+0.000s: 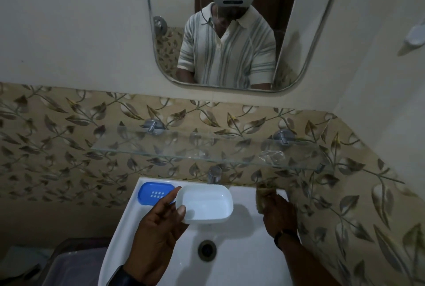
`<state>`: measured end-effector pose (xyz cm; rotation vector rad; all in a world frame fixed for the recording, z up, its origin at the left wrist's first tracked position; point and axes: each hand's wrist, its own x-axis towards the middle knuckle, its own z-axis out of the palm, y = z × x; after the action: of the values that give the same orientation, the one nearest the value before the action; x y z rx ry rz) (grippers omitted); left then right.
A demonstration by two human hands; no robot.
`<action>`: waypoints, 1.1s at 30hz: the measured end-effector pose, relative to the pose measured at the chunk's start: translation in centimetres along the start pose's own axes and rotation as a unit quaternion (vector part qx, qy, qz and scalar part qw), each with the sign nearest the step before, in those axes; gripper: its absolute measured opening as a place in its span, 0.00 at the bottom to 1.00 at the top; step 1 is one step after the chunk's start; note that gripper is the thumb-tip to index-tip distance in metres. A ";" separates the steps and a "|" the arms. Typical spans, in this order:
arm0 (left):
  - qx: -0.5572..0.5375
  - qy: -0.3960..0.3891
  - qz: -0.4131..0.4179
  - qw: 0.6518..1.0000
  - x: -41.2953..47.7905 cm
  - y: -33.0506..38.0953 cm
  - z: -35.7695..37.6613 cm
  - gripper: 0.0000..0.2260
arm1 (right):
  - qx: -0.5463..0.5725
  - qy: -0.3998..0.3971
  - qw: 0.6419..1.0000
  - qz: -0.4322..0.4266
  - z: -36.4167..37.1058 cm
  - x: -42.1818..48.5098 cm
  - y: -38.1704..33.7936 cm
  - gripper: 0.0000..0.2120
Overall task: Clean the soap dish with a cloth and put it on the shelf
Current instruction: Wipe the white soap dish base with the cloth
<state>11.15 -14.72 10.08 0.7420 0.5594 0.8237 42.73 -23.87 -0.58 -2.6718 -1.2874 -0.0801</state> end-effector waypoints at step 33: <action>-0.020 0.072 0.049 0.996 -6.2 6.6 -15.9 0.20 | 0.080 0.073 0.955 -0.278 -1.3 -0.5 -27.8 0.37</action>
<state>-6.33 -10.93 6.20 0.6819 0.6367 0.9824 20.76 -7.49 4.36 -2.0565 -1.8593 -0.2283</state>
